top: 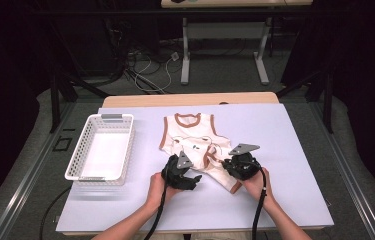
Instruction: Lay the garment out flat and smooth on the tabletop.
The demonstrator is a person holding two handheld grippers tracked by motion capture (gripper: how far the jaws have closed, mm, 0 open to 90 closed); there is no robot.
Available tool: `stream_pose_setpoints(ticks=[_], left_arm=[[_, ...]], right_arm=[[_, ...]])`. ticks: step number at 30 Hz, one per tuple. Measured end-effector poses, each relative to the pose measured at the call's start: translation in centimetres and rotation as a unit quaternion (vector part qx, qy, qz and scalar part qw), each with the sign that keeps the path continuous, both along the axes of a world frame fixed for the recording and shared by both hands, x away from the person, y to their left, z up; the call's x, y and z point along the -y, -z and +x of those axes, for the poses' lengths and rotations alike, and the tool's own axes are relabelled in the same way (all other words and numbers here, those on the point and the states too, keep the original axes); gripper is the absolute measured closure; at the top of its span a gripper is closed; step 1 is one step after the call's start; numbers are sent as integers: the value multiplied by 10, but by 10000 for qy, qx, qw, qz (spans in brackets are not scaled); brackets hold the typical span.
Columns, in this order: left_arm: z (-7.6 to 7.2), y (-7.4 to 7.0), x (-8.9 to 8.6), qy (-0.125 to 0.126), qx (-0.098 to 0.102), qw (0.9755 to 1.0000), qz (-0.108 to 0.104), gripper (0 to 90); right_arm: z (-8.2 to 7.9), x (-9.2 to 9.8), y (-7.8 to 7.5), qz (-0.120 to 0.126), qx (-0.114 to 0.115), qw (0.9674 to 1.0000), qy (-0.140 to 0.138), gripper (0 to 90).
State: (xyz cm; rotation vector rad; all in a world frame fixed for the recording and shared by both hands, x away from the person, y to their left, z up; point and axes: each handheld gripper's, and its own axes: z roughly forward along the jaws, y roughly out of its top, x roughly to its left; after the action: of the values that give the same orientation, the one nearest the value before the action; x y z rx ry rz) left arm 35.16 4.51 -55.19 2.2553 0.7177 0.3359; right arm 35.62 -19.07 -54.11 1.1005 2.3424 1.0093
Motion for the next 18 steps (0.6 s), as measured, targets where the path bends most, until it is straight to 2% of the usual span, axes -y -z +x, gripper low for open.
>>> stream_pose_setpoints(ticks=[7, 10, 14, 16, 17, 18], left_arm=[[10, -1, 13, 14, 112, 9999, 104, 516], [13, 0, 16, 9, 114, 9999, 103, 540], [13, 4, 21, -37, 105, 9998, 156, 501], [14, 5, 21, -47, 136, 9998, 104, 525], [14, 6, 22, -45, 131, 9999, 78, 577], [14, 6, 22, -24, 147, 9998, 91, 577]], right_arm=[[1, 1, 1, -20, 23, 10000, -3, 796], [1, 1, 1, -19, 22, 10000, 1, 796], [1, 0, 1, -32, -32, 10000, 12, 796], [1, 0, 2, -50, -36, 10000, 10, 796], [1, 0, 2, -44, -62, 10000, 22, 796], [1, 0, 2, -44, -62, 10000, 22, 796]])
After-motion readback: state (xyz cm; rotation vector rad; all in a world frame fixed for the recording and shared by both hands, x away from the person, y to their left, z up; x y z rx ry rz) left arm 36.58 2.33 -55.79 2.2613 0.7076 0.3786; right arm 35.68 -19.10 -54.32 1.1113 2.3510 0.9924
